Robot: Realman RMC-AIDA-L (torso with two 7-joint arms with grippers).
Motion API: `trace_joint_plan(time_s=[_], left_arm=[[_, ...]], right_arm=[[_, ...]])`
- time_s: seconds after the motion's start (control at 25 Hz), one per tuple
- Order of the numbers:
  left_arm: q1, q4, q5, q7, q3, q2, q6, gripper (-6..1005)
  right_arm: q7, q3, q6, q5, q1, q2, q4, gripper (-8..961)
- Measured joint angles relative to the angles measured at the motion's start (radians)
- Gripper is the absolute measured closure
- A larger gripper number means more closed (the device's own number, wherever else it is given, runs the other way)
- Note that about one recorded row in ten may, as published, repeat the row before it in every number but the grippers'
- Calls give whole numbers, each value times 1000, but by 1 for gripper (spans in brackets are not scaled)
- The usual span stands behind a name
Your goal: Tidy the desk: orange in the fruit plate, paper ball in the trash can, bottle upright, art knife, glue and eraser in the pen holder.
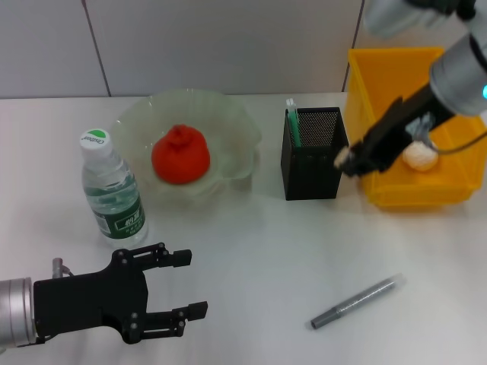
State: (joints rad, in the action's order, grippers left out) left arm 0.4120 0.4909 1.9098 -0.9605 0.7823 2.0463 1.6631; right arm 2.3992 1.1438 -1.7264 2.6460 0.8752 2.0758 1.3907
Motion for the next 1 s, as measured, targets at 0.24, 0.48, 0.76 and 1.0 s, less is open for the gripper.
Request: trace_joint_plan(time_s=[0.24,0.48,0.76,1.0], left_arm=[[2,0,0,0,0,2,1,218],[4,0,-1,0,0,2,1,218],[3,0,-7,0,0,0,1,218],[3,0,-8,0,0,0,1,218]], right_arm=[[23,-61,89,30,24,-5,-23,665],[30,-55,227,57,44,-7,-154,663],[23,-45,355,52,62,-1,-285,657],[22,-39,402,45,78,0,-342,651]])
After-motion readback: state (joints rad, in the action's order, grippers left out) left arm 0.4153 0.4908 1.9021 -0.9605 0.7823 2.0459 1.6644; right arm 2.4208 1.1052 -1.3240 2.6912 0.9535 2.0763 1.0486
